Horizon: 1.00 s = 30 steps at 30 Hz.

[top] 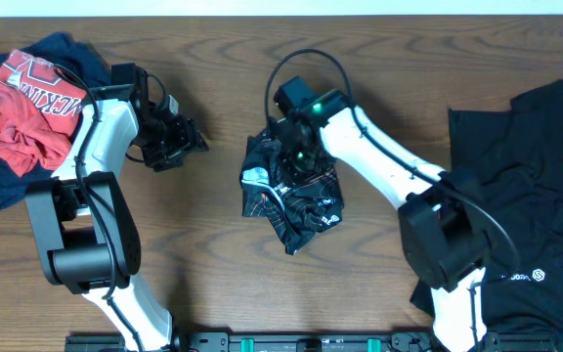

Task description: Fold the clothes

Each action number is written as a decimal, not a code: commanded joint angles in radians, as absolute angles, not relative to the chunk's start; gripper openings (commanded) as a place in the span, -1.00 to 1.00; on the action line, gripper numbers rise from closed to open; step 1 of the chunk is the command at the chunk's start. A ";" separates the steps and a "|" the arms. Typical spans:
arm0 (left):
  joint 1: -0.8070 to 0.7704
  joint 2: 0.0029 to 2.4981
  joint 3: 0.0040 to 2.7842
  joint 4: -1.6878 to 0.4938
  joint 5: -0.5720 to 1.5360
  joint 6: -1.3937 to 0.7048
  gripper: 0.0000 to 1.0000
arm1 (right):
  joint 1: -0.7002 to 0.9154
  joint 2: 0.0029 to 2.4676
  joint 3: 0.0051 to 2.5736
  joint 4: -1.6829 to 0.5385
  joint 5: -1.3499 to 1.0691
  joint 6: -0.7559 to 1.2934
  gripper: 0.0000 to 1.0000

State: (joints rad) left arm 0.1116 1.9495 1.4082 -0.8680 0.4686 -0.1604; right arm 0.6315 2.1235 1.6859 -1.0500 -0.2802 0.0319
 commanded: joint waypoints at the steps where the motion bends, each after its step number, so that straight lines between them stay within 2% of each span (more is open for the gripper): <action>1: 0.117 1.946 1.405 -0.867 0.479 -0.155 0.35 | 0.672 2.205 1.698 -1.030 -0.297 0.004 -0.56; 5: 0.117 1.946 1.405 -0.867 0.479 -0.155 0.35 | 0.688 2.273 1.698 -0.966 -0.307 0.044 -0.57; 6: 0.117 1.946 1.405 -0.867 0.479 -0.155 0.35 | 0.687 2.284 1.698 -0.937 -0.303 0.061 -0.51; 7: 0.117 1.946 1.405 -0.870 0.479 -0.155 0.35 | 0.684 2.293 1.698 -0.898 -0.303 0.085 -0.36; 9: 0.117 1.946 1.405 -0.878 0.479 -0.155 0.35 | 0.673 2.293 1.699 -0.835 -0.303 0.119 -0.23; 11: 0.117 1.946 1.405 -0.886 0.479 -0.155 0.35 | 0.658 2.293 1.719 -0.784 -0.303 0.154 0.04; 14: 0.117 1.946 1.405 -0.897 0.479 -0.155 0.35 | 0.632 2.293 1.768 -0.754 -0.303 0.163 0.34; 18: 0.117 1.946 1.405 -0.907 0.479 -0.155 0.35 | 0.619 2.293 1.786 -0.808 -0.303 0.159 0.33; 22: 0.094 1.947 1.405 -0.888 0.482 -0.141 0.35 | 0.632 2.277 1.786 -0.872 -0.266 0.151 0.41; 25: 0.054 1.948 1.405 -0.846 0.487 -0.125 0.36 | 0.639 2.223 1.794 -0.871 -0.212 0.124 0.68; 26: 0.039 1.948 1.405 -0.827 0.487 -0.125 0.47 | 0.640 2.194 1.807 -0.883 -0.205 0.110 0.78; 30: -0.005 1.958 1.405 -0.782 0.499 -0.126 0.53 | 0.633 2.100 1.897 -0.985 -0.199 0.044 0.99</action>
